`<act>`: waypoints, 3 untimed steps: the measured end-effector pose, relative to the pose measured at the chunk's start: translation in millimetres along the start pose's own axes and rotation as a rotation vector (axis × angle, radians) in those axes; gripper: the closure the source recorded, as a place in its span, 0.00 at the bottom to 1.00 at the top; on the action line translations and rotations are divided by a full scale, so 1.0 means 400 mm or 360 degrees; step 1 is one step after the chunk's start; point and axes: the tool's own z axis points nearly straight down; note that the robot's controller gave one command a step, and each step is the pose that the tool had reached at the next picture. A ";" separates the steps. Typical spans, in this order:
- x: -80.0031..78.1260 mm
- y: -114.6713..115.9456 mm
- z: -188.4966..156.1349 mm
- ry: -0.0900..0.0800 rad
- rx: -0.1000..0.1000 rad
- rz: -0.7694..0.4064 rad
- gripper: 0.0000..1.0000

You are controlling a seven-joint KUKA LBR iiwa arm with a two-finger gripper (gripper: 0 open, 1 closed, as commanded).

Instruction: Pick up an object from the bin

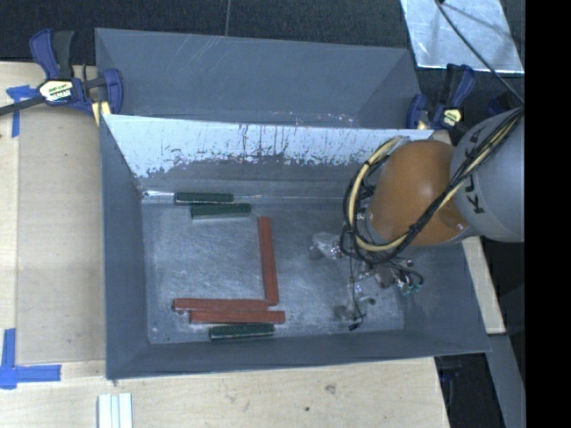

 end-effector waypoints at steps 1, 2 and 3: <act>-0.020 -0.039 -0.004 -0.0009 0.0009 -0.0255 0.00; -0.135 -0.097 -0.172 -0.0019 0.0015 -0.0415 0.00; -0.089 -0.092 -0.267 -0.0012 0.0012 -0.0553 0.00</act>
Offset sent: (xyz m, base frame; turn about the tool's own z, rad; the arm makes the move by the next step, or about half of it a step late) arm 0.0111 -0.0118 0.0013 -0.1620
